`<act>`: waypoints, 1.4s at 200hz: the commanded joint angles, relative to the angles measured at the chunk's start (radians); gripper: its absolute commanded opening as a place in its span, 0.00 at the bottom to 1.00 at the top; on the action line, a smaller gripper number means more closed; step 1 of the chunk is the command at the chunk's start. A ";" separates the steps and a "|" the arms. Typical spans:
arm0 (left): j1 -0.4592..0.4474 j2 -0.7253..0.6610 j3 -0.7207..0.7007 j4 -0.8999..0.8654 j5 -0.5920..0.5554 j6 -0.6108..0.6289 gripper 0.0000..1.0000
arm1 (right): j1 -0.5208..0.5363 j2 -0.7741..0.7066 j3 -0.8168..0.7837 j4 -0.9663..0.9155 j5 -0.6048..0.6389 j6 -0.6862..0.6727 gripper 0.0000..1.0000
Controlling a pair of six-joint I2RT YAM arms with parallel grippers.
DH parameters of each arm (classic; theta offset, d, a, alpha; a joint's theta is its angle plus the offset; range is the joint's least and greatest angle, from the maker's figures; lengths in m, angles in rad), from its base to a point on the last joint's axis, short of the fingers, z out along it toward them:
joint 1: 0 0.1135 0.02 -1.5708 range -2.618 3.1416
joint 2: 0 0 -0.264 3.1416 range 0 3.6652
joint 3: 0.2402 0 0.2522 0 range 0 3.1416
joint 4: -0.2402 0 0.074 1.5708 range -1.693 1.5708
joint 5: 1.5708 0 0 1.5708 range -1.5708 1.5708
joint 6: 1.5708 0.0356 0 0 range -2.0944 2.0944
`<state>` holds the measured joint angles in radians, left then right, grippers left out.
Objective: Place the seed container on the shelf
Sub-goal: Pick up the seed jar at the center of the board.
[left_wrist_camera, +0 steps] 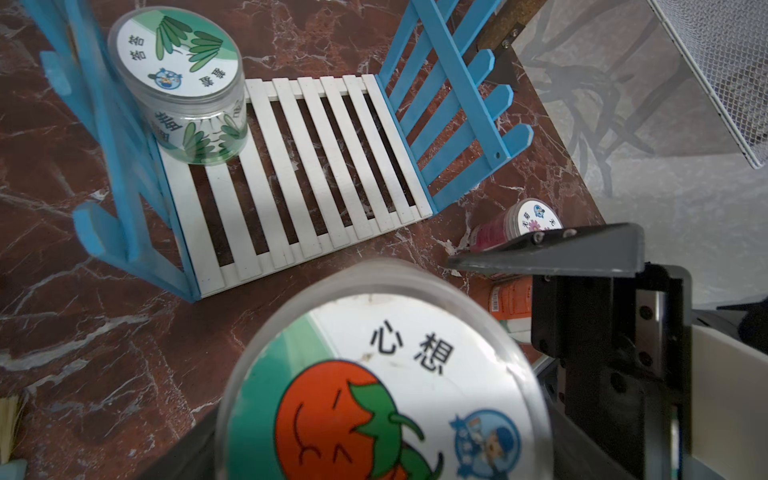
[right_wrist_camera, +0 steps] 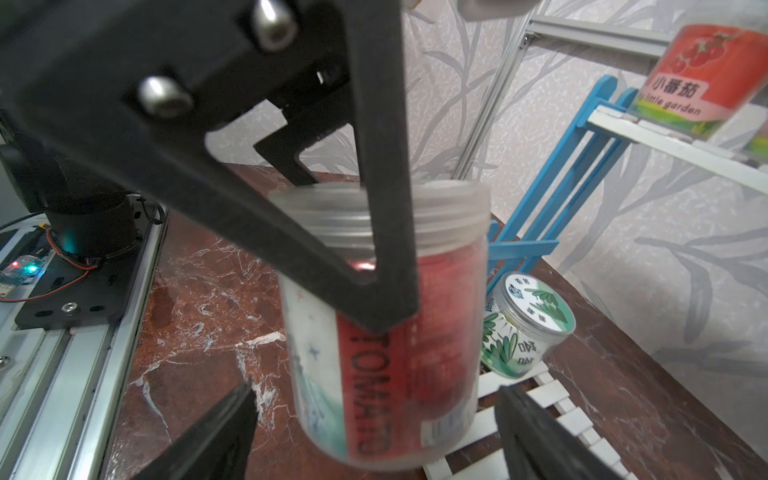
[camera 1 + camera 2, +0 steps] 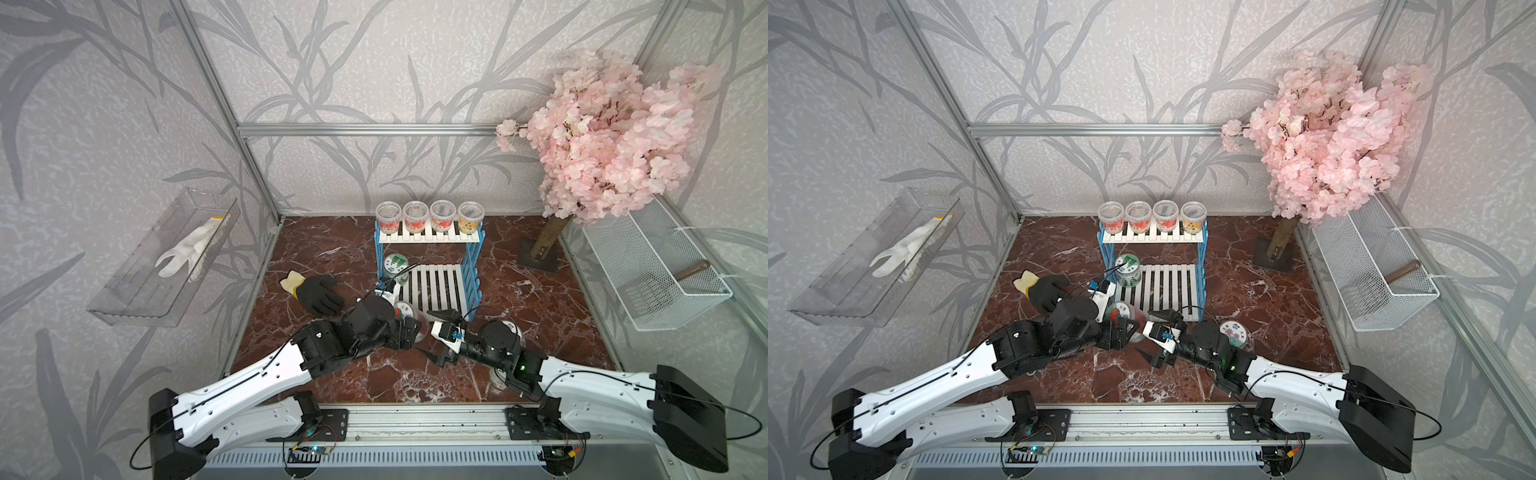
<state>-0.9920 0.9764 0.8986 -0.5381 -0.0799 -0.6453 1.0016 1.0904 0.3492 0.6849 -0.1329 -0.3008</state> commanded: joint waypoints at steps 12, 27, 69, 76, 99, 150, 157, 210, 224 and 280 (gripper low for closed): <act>0.003 -0.033 -0.017 0.076 0.024 0.044 0.73 | 0.005 0.052 0.042 0.156 -0.031 -0.029 0.94; 0.003 -0.039 -0.026 0.082 0.025 0.043 0.73 | 0.005 0.084 0.057 0.173 -0.047 -0.008 0.94; 0.001 -0.033 -0.028 0.068 0.006 0.054 0.74 | 0.007 0.166 0.090 0.219 -0.054 0.041 0.92; 0.001 -0.033 -0.027 0.066 0.006 0.055 0.74 | 0.008 0.174 0.097 0.211 -0.053 0.044 0.92; 0.001 -0.030 -0.023 0.064 0.011 0.065 0.74 | 0.009 0.190 0.114 0.184 -0.051 0.060 0.87; 0.002 -0.034 -0.031 0.065 0.053 0.107 0.87 | 0.010 0.197 0.094 0.198 -0.031 0.110 0.77; 0.004 -0.033 -0.029 0.064 0.067 0.123 0.90 | 0.010 0.198 0.090 0.206 -0.033 0.125 0.76; 0.127 -0.049 -0.077 0.130 0.314 0.078 0.98 | 0.010 0.241 0.040 0.370 -0.041 0.224 0.72; 0.153 -0.074 -0.119 0.211 0.375 0.039 0.96 | 0.010 0.264 0.036 0.408 -0.047 0.245 0.72; 0.166 -0.099 -0.147 0.223 0.357 0.037 0.86 | 0.008 0.355 0.037 0.530 -0.049 0.308 0.73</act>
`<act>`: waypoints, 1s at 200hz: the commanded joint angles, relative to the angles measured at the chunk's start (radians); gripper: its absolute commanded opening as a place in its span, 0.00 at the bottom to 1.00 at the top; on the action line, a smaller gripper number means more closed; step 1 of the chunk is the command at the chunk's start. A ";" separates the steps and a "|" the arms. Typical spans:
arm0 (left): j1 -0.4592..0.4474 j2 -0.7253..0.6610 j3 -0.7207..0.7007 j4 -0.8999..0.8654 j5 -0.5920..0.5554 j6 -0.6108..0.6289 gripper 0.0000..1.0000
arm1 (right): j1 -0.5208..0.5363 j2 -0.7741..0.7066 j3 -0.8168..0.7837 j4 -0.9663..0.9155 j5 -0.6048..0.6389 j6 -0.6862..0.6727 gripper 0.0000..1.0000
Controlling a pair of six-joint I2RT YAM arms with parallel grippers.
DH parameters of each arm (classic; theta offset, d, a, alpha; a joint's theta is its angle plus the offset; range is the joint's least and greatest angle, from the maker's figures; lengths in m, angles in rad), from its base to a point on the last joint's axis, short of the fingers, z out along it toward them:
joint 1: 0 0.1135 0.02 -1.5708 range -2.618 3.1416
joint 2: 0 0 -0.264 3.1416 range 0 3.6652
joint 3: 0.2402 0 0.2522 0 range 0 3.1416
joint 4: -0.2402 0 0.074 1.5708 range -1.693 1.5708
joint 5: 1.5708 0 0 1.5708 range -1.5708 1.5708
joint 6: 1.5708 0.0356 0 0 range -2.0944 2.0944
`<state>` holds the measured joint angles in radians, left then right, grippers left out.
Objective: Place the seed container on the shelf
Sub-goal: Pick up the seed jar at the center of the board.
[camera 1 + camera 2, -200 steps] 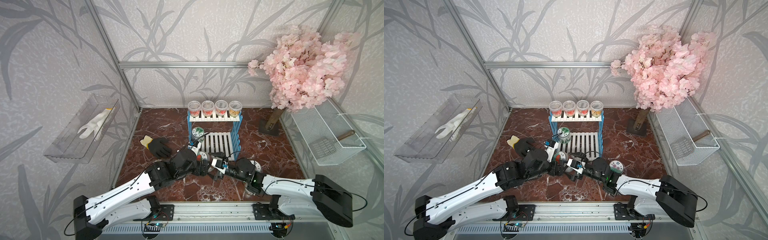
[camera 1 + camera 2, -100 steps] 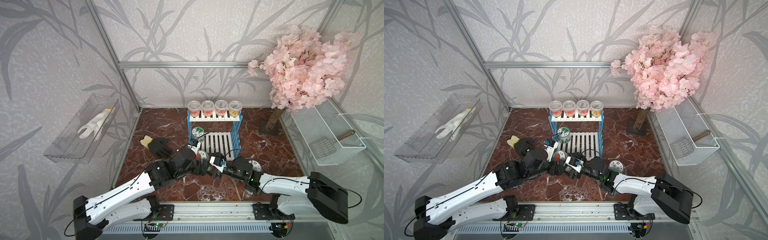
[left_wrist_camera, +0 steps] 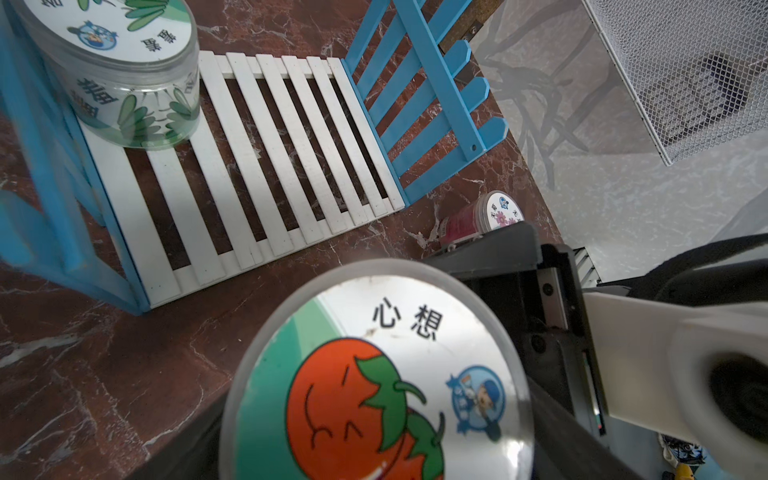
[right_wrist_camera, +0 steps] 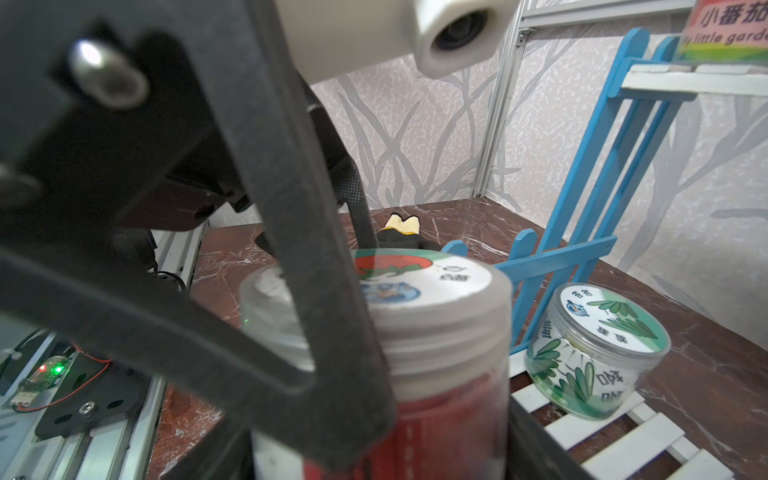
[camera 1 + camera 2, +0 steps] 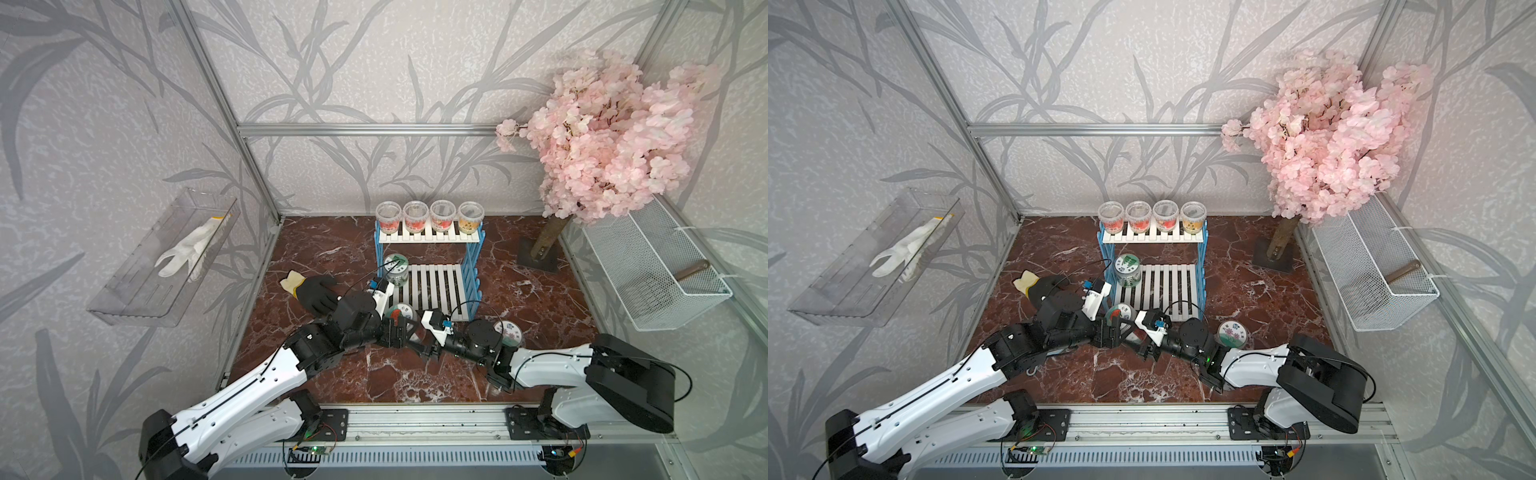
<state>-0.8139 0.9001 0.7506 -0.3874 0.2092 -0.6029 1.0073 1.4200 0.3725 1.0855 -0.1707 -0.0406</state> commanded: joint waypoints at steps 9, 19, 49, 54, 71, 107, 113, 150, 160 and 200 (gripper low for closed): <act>-0.012 -0.024 -0.001 0.069 0.057 0.001 0.83 | 0.003 0.034 0.018 0.126 -0.017 0.053 0.74; -0.012 -0.024 -0.004 0.067 0.039 0.008 0.80 | 0.003 0.041 0.023 0.119 -0.019 0.062 0.76; -0.019 -0.010 0.024 0.013 0.010 0.085 0.75 | 0.002 0.025 0.049 0.015 -0.023 0.064 0.82; -0.024 -0.005 0.035 -0.007 -0.005 0.106 0.75 | 0.003 0.016 0.057 -0.020 -0.022 0.063 0.84; -0.039 0.000 0.071 -0.078 -0.074 0.176 0.74 | 0.002 -0.018 0.082 -0.137 -0.018 0.055 0.88; -0.059 0.011 0.112 -0.155 -0.158 0.277 0.74 | 0.003 -0.073 0.118 -0.281 -0.001 0.024 0.92; -0.061 0.012 0.116 -0.157 -0.164 0.278 0.74 | 0.003 -0.078 0.121 -0.285 -0.003 0.021 0.92; -0.066 0.019 0.120 -0.130 -0.146 0.276 0.74 | 0.002 -0.074 0.159 -0.312 -0.039 0.016 0.96; -0.068 0.024 0.124 -0.130 -0.145 0.274 0.74 | 0.004 -0.069 0.170 -0.311 -0.041 0.013 0.96; -0.074 0.032 0.120 -0.120 -0.132 0.266 0.74 | 0.005 -0.036 0.178 -0.271 -0.027 -0.005 0.97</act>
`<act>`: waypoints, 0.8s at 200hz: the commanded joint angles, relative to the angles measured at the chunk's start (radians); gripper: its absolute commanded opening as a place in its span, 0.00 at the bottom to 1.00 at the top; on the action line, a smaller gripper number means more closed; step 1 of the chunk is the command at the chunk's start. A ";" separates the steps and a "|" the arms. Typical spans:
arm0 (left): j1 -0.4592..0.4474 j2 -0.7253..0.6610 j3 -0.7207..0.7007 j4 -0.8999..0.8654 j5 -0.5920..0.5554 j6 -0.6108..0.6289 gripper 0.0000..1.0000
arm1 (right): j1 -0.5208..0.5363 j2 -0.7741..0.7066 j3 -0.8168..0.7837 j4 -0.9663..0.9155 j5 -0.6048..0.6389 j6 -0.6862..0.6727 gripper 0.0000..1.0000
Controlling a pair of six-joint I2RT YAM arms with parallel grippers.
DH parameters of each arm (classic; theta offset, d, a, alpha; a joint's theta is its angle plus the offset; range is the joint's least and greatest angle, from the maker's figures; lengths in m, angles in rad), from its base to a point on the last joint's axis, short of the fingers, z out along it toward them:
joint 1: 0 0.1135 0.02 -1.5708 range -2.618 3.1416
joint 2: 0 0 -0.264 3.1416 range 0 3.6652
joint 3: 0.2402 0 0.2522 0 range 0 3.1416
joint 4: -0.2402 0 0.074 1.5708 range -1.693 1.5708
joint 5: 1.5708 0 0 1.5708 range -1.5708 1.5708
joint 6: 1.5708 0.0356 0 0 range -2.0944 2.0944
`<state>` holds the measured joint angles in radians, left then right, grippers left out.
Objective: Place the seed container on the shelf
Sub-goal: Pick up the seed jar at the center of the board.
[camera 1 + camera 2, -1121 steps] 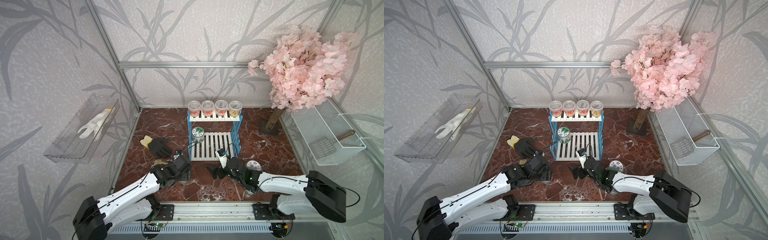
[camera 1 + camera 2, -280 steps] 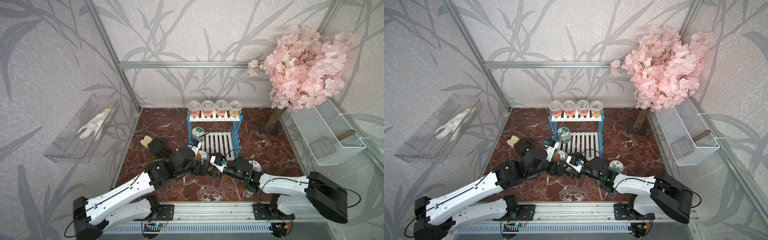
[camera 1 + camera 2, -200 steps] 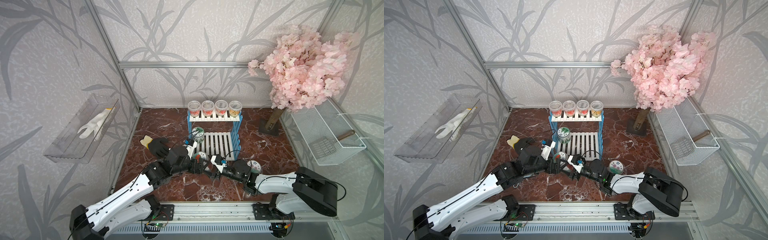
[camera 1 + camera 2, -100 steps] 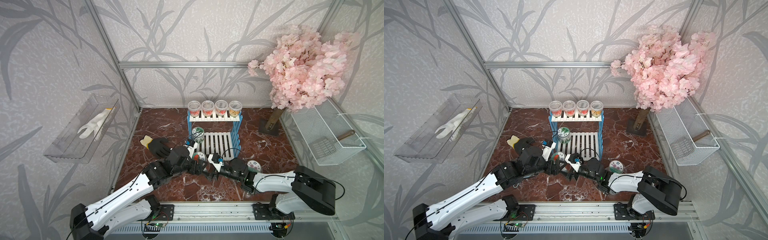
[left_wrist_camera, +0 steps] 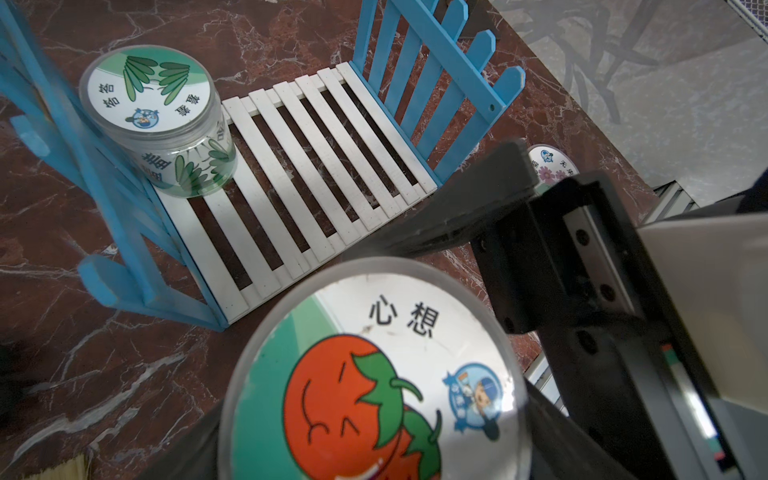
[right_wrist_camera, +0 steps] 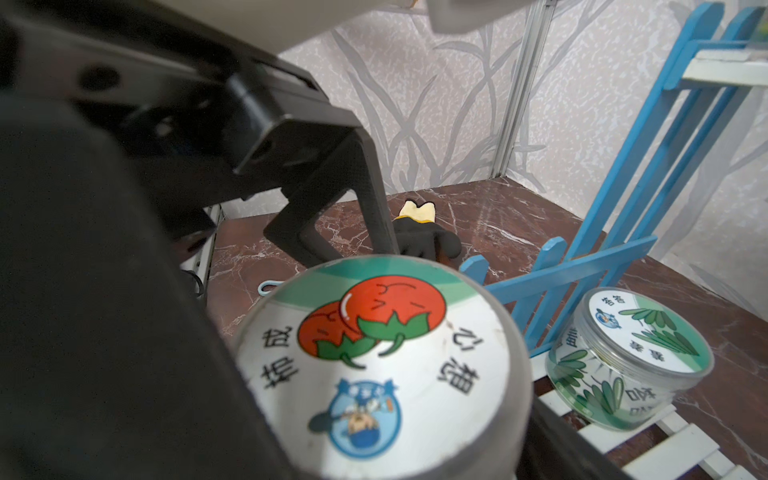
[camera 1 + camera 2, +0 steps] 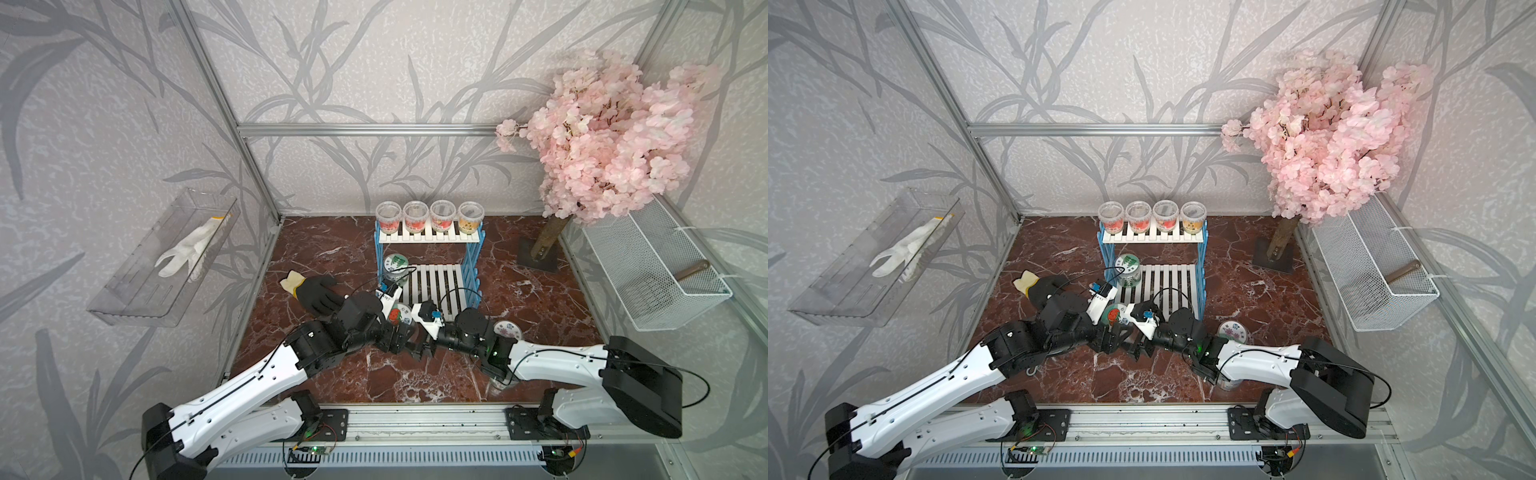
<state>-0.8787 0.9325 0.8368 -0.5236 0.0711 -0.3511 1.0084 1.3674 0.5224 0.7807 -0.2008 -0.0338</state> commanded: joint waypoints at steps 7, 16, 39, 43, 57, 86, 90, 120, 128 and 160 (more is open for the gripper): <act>-0.011 -0.003 0.030 0.017 0.007 0.013 0.74 | 0.003 0.020 0.030 0.035 0.002 -0.014 0.97; -0.011 -0.004 0.028 0.019 0.004 0.012 0.75 | 0.003 0.024 0.030 0.035 0.000 -0.014 0.95; -0.011 -0.002 0.028 0.019 0.020 0.015 0.76 | 0.003 0.028 0.030 0.026 0.001 -0.014 0.91; -0.011 -0.002 0.027 0.020 0.022 0.017 0.76 | 0.003 0.029 0.030 0.026 0.001 -0.014 0.90; -0.012 -0.002 0.026 0.019 0.023 0.017 0.78 | 0.003 0.029 0.023 0.032 0.004 -0.008 0.87; -0.012 -0.001 0.019 0.023 0.069 0.017 0.89 | 0.003 0.019 0.001 0.046 0.010 0.009 0.84; -0.012 -0.001 0.016 0.028 0.088 0.017 0.92 | 0.003 0.017 -0.003 0.045 0.013 0.014 0.84; -0.009 -0.038 -0.011 0.065 0.083 -0.035 1.00 | 0.003 0.006 -0.045 0.064 0.065 0.045 0.84; -0.004 -0.059 -0.029 0.084 0.057 -0.055 1.00 | 0.003 0.003 -0.058 0.066 0.083 0.050 0.84; 0.021 -0.133 -0.074 0.103 -0.041 -0.097 1.00 | 0.001 -0.012 -0.084 0.027 0.182 0.084 0.84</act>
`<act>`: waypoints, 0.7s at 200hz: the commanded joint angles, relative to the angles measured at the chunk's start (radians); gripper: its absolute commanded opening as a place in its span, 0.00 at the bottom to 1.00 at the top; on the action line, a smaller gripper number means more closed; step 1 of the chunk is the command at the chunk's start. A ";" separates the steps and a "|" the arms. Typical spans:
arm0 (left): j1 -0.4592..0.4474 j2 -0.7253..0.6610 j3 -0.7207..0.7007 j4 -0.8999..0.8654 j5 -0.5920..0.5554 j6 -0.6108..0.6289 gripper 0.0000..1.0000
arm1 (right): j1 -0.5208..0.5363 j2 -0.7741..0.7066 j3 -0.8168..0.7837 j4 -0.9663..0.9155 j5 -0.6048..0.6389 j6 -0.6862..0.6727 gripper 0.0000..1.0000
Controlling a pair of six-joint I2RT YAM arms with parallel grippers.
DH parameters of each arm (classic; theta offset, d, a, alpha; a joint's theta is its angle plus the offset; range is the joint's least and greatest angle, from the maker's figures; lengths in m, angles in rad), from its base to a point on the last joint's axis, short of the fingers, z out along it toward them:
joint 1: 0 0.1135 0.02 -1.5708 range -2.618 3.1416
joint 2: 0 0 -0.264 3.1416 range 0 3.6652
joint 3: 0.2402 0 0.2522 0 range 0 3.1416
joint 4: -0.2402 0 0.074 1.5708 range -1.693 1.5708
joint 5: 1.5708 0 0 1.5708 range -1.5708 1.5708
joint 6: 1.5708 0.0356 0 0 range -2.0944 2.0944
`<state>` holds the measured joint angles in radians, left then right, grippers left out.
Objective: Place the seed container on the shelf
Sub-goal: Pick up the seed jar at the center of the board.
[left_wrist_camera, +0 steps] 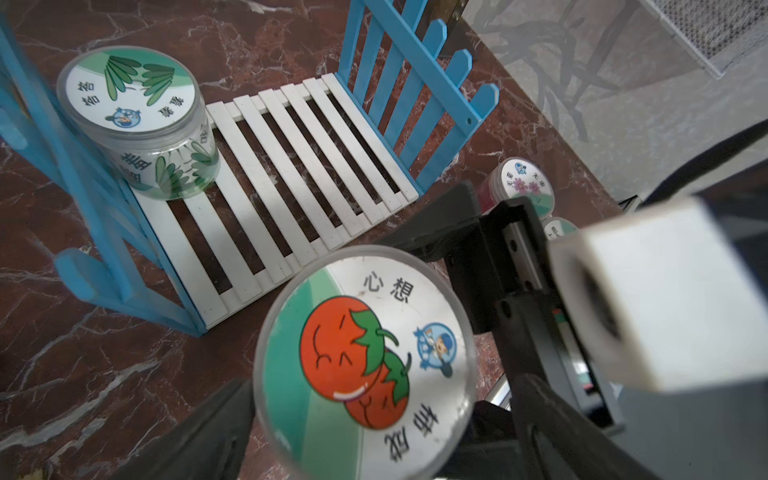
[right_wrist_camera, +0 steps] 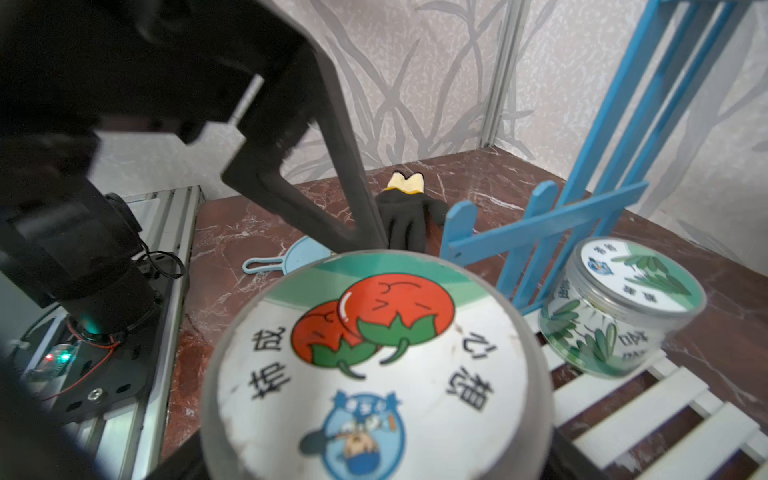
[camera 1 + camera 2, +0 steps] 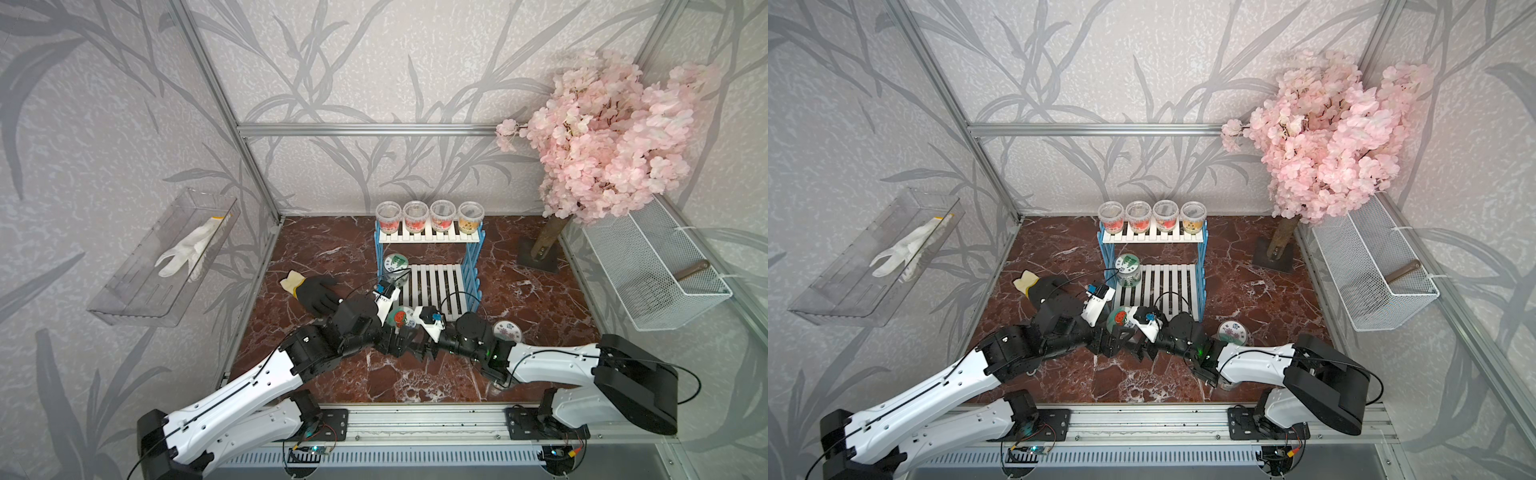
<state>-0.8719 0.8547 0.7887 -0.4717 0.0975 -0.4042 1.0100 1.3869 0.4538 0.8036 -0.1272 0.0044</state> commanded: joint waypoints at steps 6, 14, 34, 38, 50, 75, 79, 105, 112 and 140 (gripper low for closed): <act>0.018 -0.067 -0.035 0.052 -0.094 -0.052 1.00 | -0.001 -0.036 -0.014 -0.016 0.135 0.053 0.84; 0.020 -0.085 -0.044 0.049 -0.137 -0.065 1.00 | -0.001 -0.044 -0.011 -0.046 0.174 0.068 0.84; 0.026 -0.123 -0.070 0.041 -0.232 -0.097 1.00 | -0.004 -0.058 0.011 -0.154 0.309 0.127 0.84; 0.027 -0.131 -0.075 0.042 -0.243 -0.102 1.00 | -0.006 -0.060 0.019 -0.175 0.337 0.140 0.84; 0.030 -0.148 -0.097 0.051 -0.260 -0.112 1.00 | -0.008 -0.062 0.041 -0.239 0.409 0.174 0.85; 0.033 -0.160 -0.119 0.064 -0.259 -0.124 1.00 | -0.008 -0.047 0.081 -0.311 0.538 0.208 0.85; 0.032 -0.158 -0.121 0.065 -0.259 -0.125 1.00 | -0.008 -0.043 0.088 -0.315 0.554 0.212 0.85; 0.034 -0.147 -0.136 0.077 -0.278 -0.153 1.00 | -0.010 0.013 0.159 -0.343 0.618 0.206 0.85; 0.034 -0.145 -0.140 0.080 -0.284 -0.162 1.00 | -0.011 0.034 0.182 -0.349 0.631 0.203 0.85; 0.036 -0.148 -0.156 0.093 -0.305 -0.184 1.00 | -0.014 0.119 0.248 -0.340 0.700 0.207 0.85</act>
<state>-0.8421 0.7116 0.6495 -0.4099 -0.1654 -0.5552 1.0012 1.4498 0.6411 0.4557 0.4583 0.1932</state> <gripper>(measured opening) 0.999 0.852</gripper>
